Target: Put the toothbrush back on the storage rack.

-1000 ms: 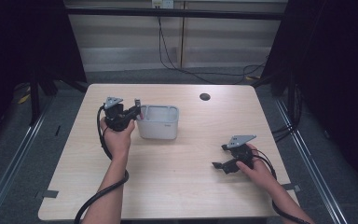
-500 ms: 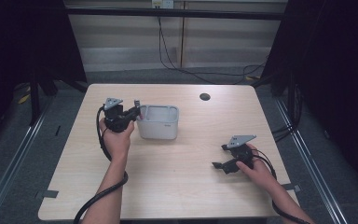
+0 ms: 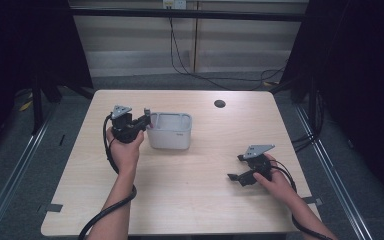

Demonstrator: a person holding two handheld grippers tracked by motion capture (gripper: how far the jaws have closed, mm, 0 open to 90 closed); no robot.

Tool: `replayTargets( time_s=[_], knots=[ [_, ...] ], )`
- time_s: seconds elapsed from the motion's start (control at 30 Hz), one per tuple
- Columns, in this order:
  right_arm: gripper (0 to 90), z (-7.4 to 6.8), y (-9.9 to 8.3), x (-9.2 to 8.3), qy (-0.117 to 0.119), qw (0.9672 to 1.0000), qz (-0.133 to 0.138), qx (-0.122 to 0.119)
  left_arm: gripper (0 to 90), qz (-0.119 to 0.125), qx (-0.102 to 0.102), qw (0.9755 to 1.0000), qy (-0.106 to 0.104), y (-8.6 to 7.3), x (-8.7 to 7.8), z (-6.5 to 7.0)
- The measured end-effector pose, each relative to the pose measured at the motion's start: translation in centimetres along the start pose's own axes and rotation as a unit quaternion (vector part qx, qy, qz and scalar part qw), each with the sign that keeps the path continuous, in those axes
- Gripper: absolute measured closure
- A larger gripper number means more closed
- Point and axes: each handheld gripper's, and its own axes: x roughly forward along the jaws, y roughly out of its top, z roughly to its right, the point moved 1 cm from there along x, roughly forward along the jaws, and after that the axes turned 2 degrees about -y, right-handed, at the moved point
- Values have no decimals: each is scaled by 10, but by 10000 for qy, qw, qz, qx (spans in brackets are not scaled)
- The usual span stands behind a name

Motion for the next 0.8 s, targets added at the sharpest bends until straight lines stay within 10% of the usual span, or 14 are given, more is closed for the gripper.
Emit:
replayTargets(
  time_s=[0.8],
  knots=[
    [125,0,0,0,2,10000,1,4,807,-85,16,9999,104,-1,-7,-7]
  ],
)
